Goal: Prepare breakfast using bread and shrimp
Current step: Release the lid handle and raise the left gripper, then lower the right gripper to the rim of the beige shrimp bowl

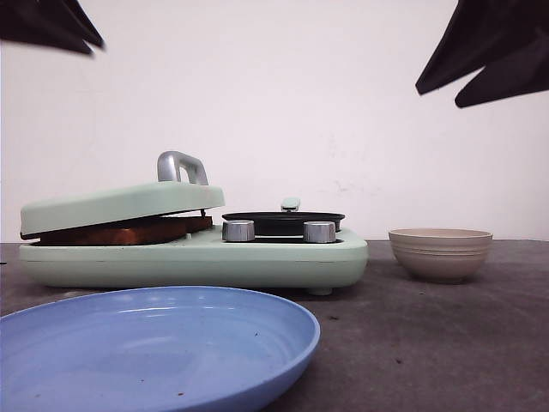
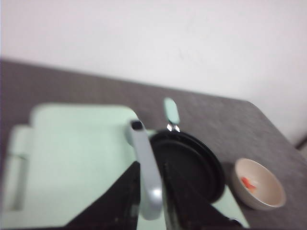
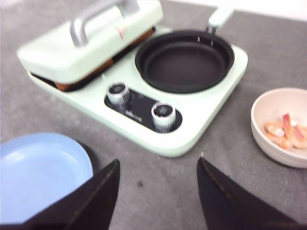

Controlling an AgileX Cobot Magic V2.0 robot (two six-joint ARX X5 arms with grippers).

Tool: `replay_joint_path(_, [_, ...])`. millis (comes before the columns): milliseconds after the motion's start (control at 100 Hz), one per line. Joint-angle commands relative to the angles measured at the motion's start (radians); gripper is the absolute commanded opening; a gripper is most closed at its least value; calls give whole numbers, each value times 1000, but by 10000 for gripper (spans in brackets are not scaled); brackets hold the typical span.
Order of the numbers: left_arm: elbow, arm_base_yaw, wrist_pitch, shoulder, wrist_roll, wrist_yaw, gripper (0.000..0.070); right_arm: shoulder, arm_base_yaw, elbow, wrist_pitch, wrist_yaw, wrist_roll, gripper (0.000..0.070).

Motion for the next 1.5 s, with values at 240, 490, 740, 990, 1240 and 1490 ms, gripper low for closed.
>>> replay_joint_path(240, [16, -2, -180, -245, 229, -108, 2, -45, 6, 30, -78, 2, 88, 306])
replay_joint_path(490, [16, -2, -304, -368, 271, -116, 2, -43, 3, 114, -149, 57, 134, 306])
replay_joint_path(740, [-8, -2, -399, -499, 270, -117, 2, 83, -65, 277, -312, 78, 173, 306])
replay_joint_path(990, [-111, -2, -448, -670, 261, -141, 2, 319, -188, 470, -468, 67, 140, 308])
replay_joint_path(1240, [-141, -2, -530, -774, 262, -150, 2, 543, -328, 612, -512, 16, 93, 308])
replay_joint_path(1490, [-142, -2, -571, -806, 269, -153, 2, 729, -432, 708, -527, -26, 59, 308])
